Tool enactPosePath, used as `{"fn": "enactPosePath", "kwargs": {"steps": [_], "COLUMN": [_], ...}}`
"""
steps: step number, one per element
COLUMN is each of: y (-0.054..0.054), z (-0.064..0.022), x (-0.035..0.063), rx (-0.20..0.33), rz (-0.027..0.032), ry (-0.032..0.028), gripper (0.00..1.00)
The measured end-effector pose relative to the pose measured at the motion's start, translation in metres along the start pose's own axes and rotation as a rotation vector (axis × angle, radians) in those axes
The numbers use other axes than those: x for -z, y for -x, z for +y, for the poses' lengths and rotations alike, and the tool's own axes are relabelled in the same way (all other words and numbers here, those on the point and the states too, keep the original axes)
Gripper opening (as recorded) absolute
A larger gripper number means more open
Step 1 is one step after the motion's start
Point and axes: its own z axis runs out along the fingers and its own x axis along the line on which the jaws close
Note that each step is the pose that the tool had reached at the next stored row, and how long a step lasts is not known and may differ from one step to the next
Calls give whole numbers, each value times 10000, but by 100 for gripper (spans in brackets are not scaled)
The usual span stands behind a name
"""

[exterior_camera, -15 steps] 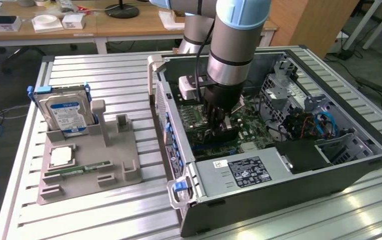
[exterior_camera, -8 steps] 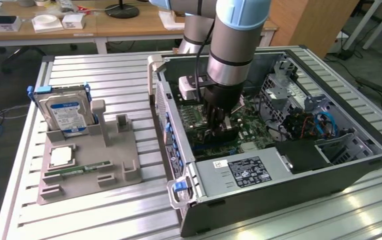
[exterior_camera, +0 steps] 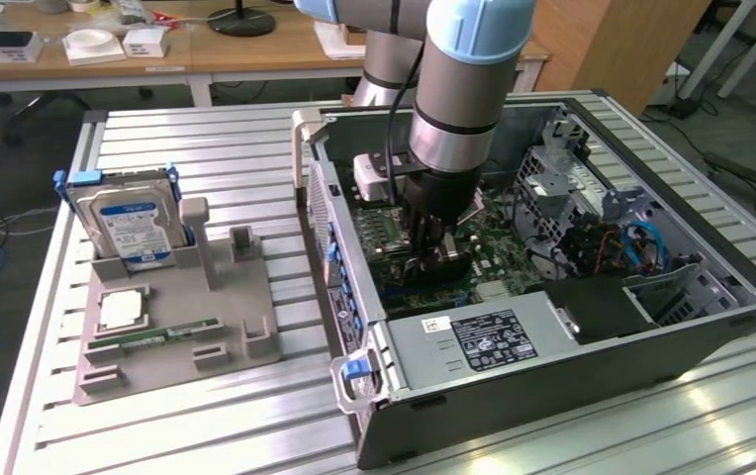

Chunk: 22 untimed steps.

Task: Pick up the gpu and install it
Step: 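Insert the gpu into the slot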

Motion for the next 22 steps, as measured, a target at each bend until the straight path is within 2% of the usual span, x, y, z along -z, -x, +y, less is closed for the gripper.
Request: {"fn": "enactPosePath", "kwargs": {"steps": [22], "y": [0], "z": [0], "x": [0], "rx": [0], "rz": [-2], "ry": [0], "gripper": [26]}}
